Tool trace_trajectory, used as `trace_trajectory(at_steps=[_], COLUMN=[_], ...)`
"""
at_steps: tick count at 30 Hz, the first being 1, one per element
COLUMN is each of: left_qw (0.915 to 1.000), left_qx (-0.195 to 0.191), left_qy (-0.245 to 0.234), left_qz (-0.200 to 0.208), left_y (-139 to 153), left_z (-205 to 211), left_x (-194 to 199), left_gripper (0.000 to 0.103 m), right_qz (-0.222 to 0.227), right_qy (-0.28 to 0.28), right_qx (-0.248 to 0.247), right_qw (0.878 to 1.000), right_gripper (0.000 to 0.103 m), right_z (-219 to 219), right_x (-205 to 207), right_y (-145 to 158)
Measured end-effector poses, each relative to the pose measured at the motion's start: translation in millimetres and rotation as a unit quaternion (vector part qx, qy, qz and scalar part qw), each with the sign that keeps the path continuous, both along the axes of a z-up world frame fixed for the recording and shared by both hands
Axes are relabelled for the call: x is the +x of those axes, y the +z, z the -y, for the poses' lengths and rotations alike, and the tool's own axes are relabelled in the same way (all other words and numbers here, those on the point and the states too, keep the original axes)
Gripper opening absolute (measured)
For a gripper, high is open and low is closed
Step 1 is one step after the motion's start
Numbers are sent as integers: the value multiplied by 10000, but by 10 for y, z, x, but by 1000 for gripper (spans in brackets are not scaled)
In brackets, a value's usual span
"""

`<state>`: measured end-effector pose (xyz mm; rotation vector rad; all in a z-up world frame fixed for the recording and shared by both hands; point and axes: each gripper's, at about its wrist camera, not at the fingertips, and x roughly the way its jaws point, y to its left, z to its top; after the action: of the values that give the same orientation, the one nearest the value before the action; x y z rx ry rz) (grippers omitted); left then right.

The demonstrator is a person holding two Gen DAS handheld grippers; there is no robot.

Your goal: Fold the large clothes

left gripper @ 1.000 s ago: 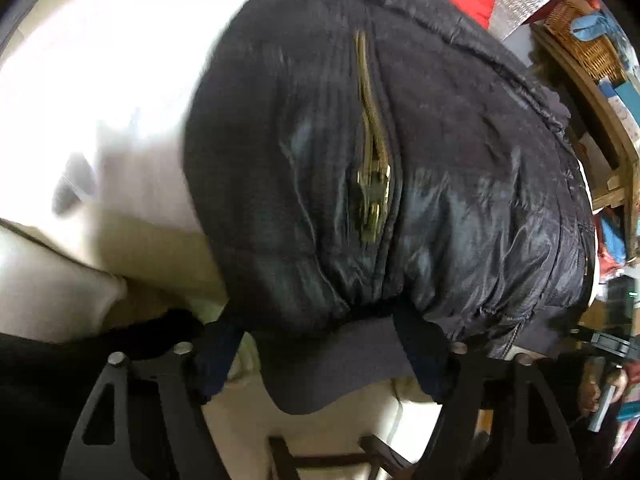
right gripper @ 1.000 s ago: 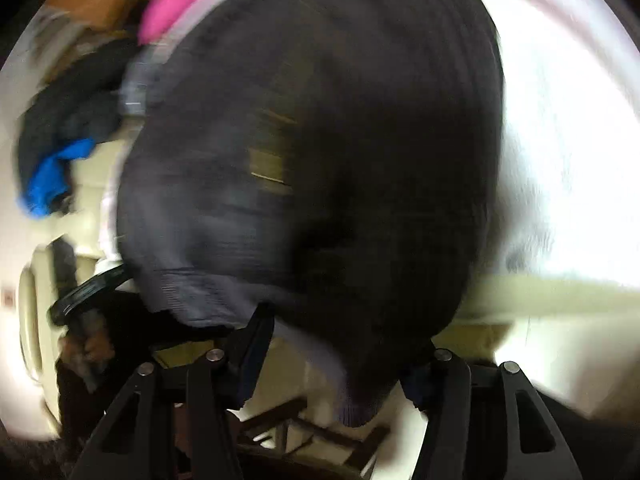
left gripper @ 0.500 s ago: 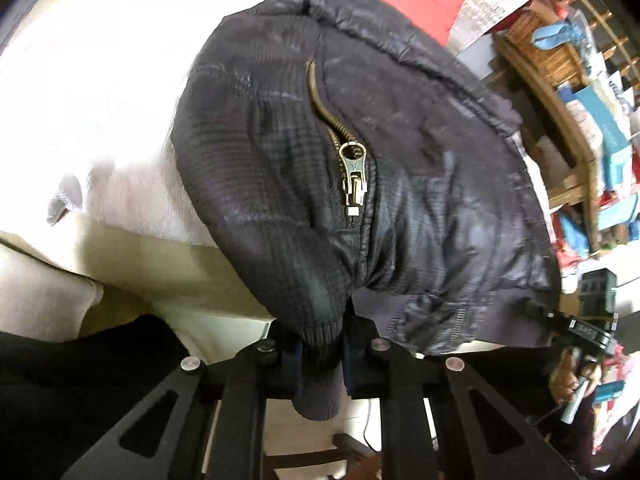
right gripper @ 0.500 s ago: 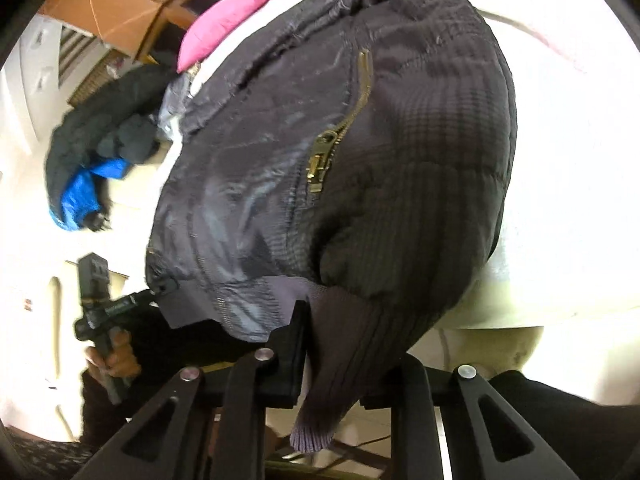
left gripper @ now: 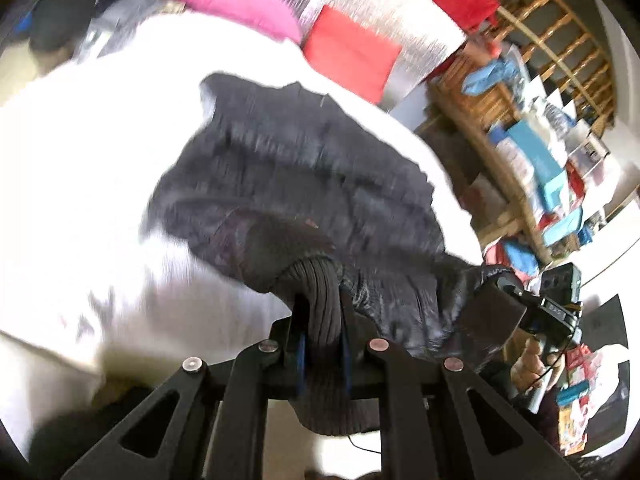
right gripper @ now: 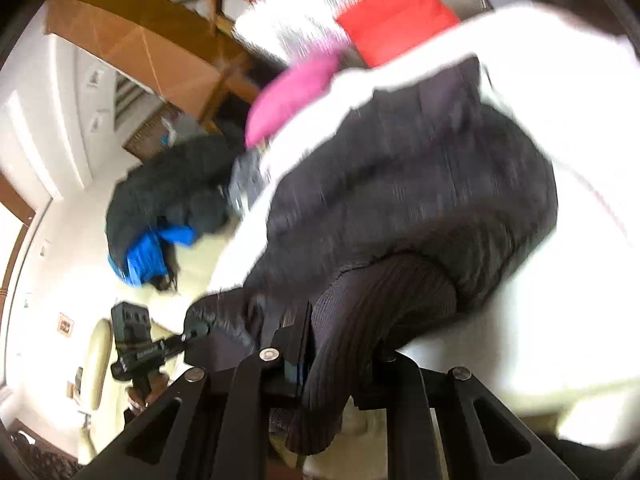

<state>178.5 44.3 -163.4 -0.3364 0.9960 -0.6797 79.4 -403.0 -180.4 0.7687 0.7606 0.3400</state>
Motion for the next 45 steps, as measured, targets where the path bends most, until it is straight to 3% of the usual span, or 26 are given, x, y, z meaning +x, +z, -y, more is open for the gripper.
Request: trace_trajectory(at_steps=[7,13,19,26,31,34,36,37,39,40,41,43,44,45], left_qw=[9966,9954,9953,9945,9915,9901,9896,9893,9866,9837,9765,9582,9576,9619], left_qx=[-374,60,213,419,306,-33,-334,-452,-702,-715,-750,-1037,-994,-717], left_qy=[580,679,840,934,1258,1357,1352,1343,1469,1644,1970,2425,2456,2436], left_qz=[459,678,425,196,-126,-345,-360,-340,-58,129,459,1109,1135,1010], left_y=[492,614,335,-67,-506,-722,-716,-695,-563,-492,-384,-181,-147,-108], left_z=[78,513,880,1126,1146,1061,988,958,852,798,702,508,486,485], left_x=[1040,2098,3115,3746,4097,4181,4146,4117,3985,3913,3788,3472,3402,3310], left_gripper=[14,14,14,14,17,19,22,25,56,68,83,86,87,87], right_qz=[759,935,637,316,-42,-198,-133,-89,52,196,348,912,1224,1339], right_qy=[-935,-1440,-1651,-1728,-1770,-1600,-1486,-1403,-1352,-1375,-1458,-2013,-2248,-2403], right_qx=[248,-43,-216,-382,59,1022,1705,2111,2489,2555,2529,2439,2454,2341], right_qw=[9924,9851,9840,9837,9842,9816,9740,9673,9590,9568,9558,9443,9350,9325], right_gripper=[17,16,16,16,17,20,22,25,33,50,85,99,102,103], right_z=[477,739,988,1243,1404,1596,1724,1783,1842,1857,1873,1992,2054,2105], right_x=[808,1869,2803,3519,3852,3947,3923,3896,3833,3778,3722,3445,3300,3189], right_y=[474,596,312,-214,-673,-888,-983,-1022,-1010,-965,-909,-716,-633,-541])
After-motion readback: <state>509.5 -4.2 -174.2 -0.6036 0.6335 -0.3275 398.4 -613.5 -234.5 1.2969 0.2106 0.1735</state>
